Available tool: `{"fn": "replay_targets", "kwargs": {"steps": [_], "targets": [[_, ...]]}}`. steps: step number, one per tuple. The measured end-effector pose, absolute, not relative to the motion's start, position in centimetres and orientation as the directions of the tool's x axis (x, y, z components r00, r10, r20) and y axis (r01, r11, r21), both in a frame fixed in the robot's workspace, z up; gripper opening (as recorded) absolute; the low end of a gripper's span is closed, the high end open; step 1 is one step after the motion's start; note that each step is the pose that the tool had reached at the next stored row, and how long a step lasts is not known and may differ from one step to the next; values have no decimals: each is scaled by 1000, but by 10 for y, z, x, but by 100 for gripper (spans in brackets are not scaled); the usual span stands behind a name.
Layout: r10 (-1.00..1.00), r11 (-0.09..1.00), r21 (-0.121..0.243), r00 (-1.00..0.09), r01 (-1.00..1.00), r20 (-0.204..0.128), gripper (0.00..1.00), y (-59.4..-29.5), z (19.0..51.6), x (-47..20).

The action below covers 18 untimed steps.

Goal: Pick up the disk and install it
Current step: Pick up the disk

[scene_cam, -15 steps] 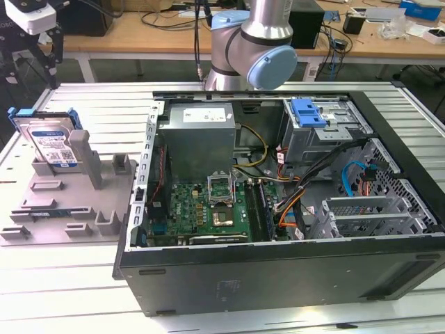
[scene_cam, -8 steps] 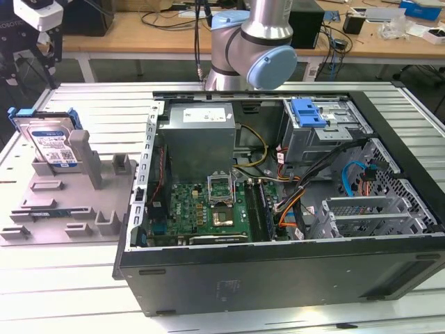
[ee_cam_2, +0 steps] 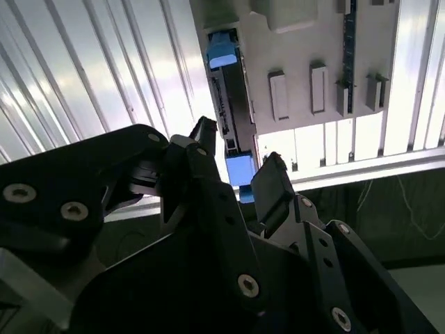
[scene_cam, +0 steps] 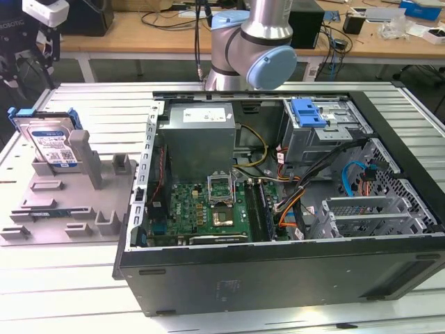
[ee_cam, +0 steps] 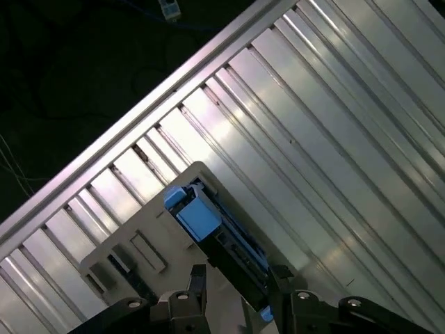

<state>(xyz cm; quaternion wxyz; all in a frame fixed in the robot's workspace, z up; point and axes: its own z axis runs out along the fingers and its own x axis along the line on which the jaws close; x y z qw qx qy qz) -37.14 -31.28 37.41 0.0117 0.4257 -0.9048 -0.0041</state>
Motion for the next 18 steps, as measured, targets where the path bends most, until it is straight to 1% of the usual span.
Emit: {"fn": "replay_targets", "kwargs": {"steps": [6,10,18], "targets": [[-845,534,10,-534,-845,28,48,-313,374,-371],[-916,399,7,-399,-917,34,48,-313,373,-371],[-975,219,7,-219,-976,33,48,-312,371,-371]]}}
